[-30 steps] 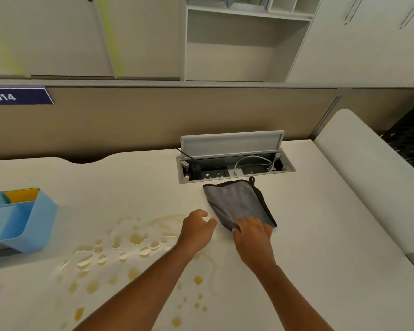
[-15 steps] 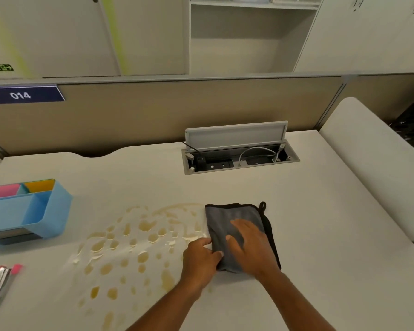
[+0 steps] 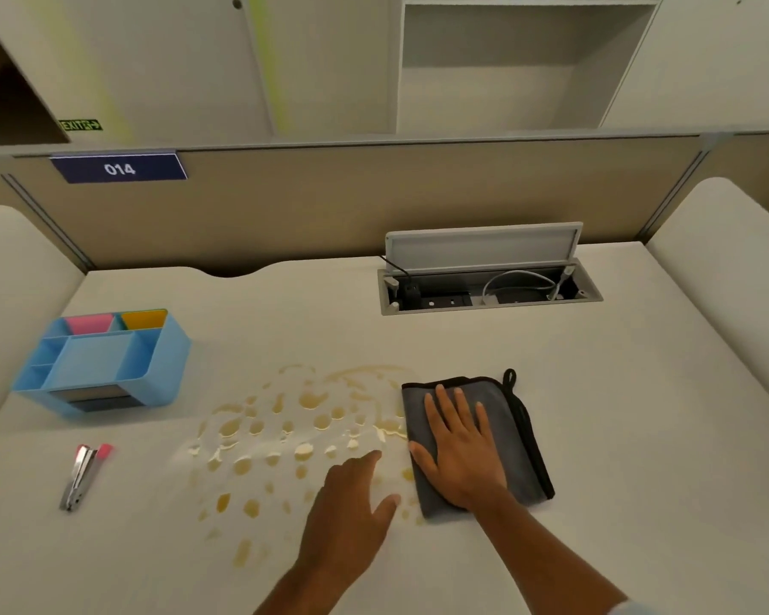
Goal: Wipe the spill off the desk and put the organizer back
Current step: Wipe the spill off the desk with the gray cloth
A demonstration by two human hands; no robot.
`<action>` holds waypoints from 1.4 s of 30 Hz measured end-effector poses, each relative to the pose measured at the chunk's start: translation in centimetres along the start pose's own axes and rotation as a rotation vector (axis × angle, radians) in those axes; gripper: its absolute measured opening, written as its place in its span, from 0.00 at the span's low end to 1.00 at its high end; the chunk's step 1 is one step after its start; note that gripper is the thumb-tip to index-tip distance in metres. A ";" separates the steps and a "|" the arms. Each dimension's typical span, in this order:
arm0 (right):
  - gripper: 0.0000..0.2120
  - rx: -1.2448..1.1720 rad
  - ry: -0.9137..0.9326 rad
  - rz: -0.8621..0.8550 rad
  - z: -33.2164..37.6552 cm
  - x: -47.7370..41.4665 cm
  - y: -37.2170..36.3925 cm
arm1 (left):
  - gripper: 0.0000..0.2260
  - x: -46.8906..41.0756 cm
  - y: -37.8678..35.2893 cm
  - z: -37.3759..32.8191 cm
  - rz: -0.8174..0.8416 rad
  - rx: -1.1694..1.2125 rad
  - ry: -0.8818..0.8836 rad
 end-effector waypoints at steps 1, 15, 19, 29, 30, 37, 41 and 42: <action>0.39 0.010 0.006 -0.001 0.1 0.0 0.1 | 0.29 0.3 1.1 1.3 -0.030 -0.022 -0.014; 0.35 0.011 0.038 -0.014 -1.1 4.6 -0.6 | 0.44 4.6 8.8 23.8 0.083 -0.348 0.200; 0.36 0.031 -0.041 -0.006 0.6 1.9 -0.3 | 0.52 7.3 8.8 27.4 0.137 -0.367 0.258; 0.33 0.025 0.148 0.028 4.8 7.5 -3.1 | 0.60 8.9 7.9 28.5 0.213 -0.307 0.189; 0.32 0.026 0.142 0.021 4.2 8.1 -3.0 | 0.60 8.9 7.9 28.5 0.212 -0.306 0.184; 0.34 0.043 -0.114 -0.011 2.4 3.8 -0.9 | 0.59 9.3 8.1 28.6 0.175 -0.321 0.148; 0.34 0.056 -0.032 0.020 6.2 2.5 -1.7 | 0.58 9.6 8.0 28.8 0.145 -0.322 0.147; 0.34 0.059 0.002 0.025 7.2 2.8 -2.0 | 0.58 9.5 8.0 28.9 0.144 -0.324 0.143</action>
Point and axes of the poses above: each hand's wrist, its own x-axis away from the middle knuckle, its own y-axis out of the back of the hand, z = x × y, the point moved 9 cm from there along -x, towards the middle knuckle, and after that the axes turned 9 degrees about -x, right-handed, at the moved point
